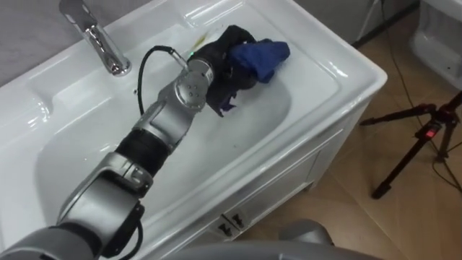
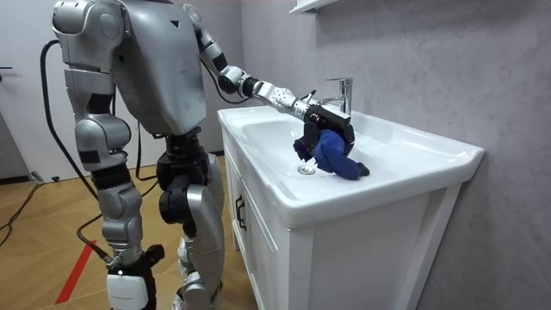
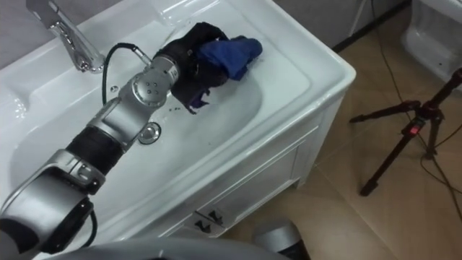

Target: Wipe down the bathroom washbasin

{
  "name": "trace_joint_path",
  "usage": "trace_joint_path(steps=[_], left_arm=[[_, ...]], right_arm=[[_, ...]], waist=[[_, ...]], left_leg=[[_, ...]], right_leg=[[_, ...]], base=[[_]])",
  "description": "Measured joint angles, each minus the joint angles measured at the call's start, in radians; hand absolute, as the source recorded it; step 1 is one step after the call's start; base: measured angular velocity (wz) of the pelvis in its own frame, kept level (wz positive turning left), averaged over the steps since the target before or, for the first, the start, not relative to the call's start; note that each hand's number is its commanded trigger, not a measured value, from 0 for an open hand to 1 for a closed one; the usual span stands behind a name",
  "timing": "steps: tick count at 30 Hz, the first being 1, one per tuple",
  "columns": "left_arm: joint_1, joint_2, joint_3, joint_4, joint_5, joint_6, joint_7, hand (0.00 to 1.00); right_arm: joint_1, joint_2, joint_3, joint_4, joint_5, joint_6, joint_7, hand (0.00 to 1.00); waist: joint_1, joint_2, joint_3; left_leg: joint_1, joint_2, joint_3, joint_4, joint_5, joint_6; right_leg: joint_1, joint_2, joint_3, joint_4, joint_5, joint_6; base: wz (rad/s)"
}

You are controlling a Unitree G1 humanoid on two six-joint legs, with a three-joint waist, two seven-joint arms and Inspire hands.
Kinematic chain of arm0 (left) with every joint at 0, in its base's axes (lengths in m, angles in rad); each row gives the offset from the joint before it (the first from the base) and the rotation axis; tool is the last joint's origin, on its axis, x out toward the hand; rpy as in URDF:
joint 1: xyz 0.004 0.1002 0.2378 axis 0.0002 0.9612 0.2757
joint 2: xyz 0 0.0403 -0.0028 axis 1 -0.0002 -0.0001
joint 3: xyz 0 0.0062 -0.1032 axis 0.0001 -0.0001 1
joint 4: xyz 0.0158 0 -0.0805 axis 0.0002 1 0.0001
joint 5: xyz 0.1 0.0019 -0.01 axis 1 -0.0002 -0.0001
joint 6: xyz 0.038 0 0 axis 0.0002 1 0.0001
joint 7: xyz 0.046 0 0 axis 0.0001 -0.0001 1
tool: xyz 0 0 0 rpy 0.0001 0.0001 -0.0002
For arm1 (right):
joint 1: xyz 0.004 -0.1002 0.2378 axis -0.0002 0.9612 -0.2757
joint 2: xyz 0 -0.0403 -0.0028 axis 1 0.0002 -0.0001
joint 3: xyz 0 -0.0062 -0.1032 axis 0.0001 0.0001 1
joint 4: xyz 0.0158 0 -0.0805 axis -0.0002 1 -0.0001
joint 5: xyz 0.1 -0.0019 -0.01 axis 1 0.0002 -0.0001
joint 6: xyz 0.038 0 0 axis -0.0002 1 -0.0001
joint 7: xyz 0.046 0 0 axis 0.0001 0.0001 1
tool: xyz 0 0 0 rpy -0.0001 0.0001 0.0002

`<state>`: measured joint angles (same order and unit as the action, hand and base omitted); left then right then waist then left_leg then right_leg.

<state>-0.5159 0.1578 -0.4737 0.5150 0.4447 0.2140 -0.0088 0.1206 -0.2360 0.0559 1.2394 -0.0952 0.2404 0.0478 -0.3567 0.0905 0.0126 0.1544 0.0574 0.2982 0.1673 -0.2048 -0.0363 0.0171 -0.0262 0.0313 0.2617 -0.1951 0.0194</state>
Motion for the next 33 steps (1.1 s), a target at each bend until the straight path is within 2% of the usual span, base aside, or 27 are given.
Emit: trace_joint_path(steps=[4,7,11,13,15,17,20,23,29,30,31,33], left_arm=[[0.000,0.037,0.000,0.058,0.031,0.006,0.000,1.00],[0.000,0.046,0.000,0.107,0.031,0.026,0.000,1.00],[0.001,0.053,0.003,0.160,0.054,0.033,0.000,1.00],[0.001,0.052,0.000,0.224,0.068,0.046,0.000,1.00],[0.001,0.052,0.000,0.258,0.071,0.047,0.000,1.00],[0.004,0.052,0.001,0.292,0.074,0.048,0.000,1.00],[0.014,0.052,0.013,0.354,0.075,0.047,0.000,1.00],[0.022,0.051,0.045,0.393,0.074,0.049,0.000,1.00],[0.053,0.050,0.074,0.395,0.075,0.049,0.000,1.00],[0.053,0.050,0.074,0.395,0.077,0.049,0.000,1.00],[0.053,0.050,0.074,0.395,0.086,0.049,0.000,1.00],[0.053,0.049,0.075,0.395,0.115,0.049,0.000,1.00]], right_arm=[[0.007,-0.005,-0.001,0.000,0.004,0.000,-0.004,0.00],[0.015,-0.006,-0.003,-0.010,0.002,0.001,-0.002,0.00],[0.024,-0.007,-0.011,-0.034,-0.012,0.007,0.001,0.00],[0.028,-0.016,-0.009,-0.043,-0.012,0.011,0.000,0.00],[0.029,-0.020,-0.008,-0.043,-0.011,0.013,0.003,0.00],[0.031,-0.025,-0.009,-0.043,-0.008,0.015,0.018,0.00],[0.030,-0.026,-0.009,-0.042,-0.005,0.016,0.021,0.00],[0.030,-0.025,-0.009,-0.042,-0.006,0.017,0.022,0.00],[0.030,-0.025,0.003,-0.039,-0.005,0.025,0.020,0.00],[0.032,-0.025,0.007,-0.038,-0.005,0.026,0.020,0.00],[0.033,-0.025,0.011,-0.039,-0.006,0.026,0.021,0.00],[0.036,-0.025,0.010,-0.038,-0.006,0.028,0.022,0.00]], waist=[[0.001,0.000,0.0000],[0.001,0.009,-0.0013],[0.004,0.017,-0.0031],[0.000,0.021,0.0037],[0.003,0.022,0.0067],[0.006,0.014,0.0120],[0.008,0.008,0.0153],[0.008,0.004,0.0153],[0.012,-0.010,0.0066],[0.013,-0.015,0.0034],[0.013,-0.015,-0.0032],[0.012,-0.023,-0.0056]], left_leg=[[0.006,0.000,0.001,-0.002,0.000,0.000],[0.003,0.000,0.003,-0.003,0.000,0.000],[0.003,0.000,0.004,-0.004,0.000,0.000],[0.009,0.001,0.003,-0.005,0.000,0.000],[0.010,0.000,0.003,-0.005,0.000,0.000],[0.011,0.001,0.002,-0.006,0.000,0.000],[0.017,0.001,0.002,-0.004,0.000,0.000],[0.015,0.000,0.002,-0.003,0.000,0.000],[0.014,0.001,0.004,-0.002,0.000,0.000],[0.014,0.001,0.003,-0.001,0.000,0.000],[0.014,0.002,0.002,0.001,0.000,0.000],[0.014,0.002,0.002,0.001,0.000,0.000]], right_leg=[[0.001,0.002,0.011,-0.001,0.001,0.000],[-0.001,0.005,0.020,-0.007,0.003,0.001],[-0.007,0.006,0.025,0.001,0.004,0.001],[-0.005,0.007,0.028,0.013,0.004,0.000],[-0.006,0.009,0.034,0.014,0.004,0.000],[-0.008,0.011,0.037,0.016,0.004,0.000],[-0.005,0.014,0.049,0.017,0.004,0.000],[-0.012,0.015,0.052,0.013,0.004,0.001],[-0.014,0.015,0.049,0.015,0.008,0.002],[-0.014,0.015,0.049,0.015,0.010,0.002],[-0.013,0.015,0.048,0.015,0.010,0.002],[-0.012,0.015,0.048,0.014,0.012,0.001]], base=[[-0.07],[-0.01],[-0.06],[-0.09],[-0.07],[-0.06],[-0.06],[0.02],[0.00],[0.00],[0.00],[0.00]])
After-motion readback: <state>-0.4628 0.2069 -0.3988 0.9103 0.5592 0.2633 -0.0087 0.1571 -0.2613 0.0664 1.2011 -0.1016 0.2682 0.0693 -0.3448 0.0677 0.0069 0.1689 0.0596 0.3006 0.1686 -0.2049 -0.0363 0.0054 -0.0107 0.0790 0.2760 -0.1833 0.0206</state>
